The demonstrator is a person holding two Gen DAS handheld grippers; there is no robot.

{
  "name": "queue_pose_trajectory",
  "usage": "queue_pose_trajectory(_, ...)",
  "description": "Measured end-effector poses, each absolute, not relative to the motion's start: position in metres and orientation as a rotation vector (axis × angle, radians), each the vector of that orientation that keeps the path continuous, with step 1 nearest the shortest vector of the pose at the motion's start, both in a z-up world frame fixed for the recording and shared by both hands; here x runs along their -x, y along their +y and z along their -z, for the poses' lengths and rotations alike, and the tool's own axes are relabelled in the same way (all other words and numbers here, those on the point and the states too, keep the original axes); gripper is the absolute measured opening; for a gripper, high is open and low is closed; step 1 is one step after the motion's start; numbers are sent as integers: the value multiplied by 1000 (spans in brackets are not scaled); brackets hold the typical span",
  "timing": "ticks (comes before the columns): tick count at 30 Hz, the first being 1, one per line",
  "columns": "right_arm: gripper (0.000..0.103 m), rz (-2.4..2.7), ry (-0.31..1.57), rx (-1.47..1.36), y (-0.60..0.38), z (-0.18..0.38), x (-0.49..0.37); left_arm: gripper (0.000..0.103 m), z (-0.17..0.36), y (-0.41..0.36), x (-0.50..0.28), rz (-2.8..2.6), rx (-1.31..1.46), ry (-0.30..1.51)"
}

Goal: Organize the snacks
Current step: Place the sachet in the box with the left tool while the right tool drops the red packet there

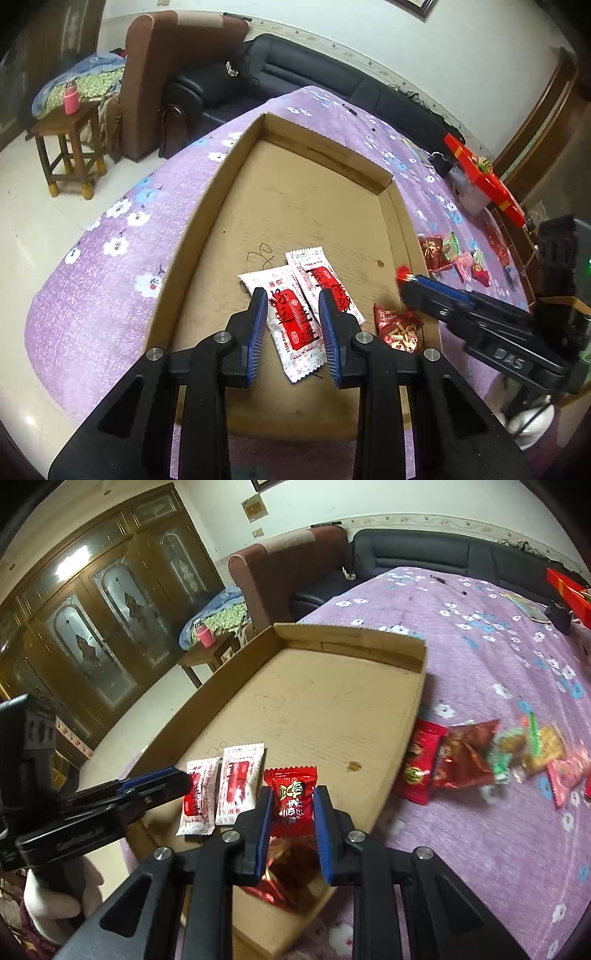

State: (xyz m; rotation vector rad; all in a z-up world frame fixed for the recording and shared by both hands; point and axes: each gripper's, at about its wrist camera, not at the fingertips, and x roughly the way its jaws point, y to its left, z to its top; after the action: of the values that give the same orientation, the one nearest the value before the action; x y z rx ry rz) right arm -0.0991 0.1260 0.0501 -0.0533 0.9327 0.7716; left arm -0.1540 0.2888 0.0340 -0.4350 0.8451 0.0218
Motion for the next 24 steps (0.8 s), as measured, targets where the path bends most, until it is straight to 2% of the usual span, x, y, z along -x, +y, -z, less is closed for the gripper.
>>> queue_pose_trajectory(3,32,-765,929,47,129,-46,98,27,-37,291,159,-13,456,836)
queue_pose_trajectory(5,47,-766,941,12,126,-46,93,27,-41,292,161,-7,458,828)
queue_pose_trajectory(14,48,-633,853,-108,48,-75,76,27,-53,273,165,57,457,798)
queue_pose_trajectory(19,48,-501,872,-174,0,-65,52,27,-53,253,162,101,431,816)
queue_pose_trajectory(24,48,-456,877,-146,-3,-57,36,27,-52,238,158,133,413,840)
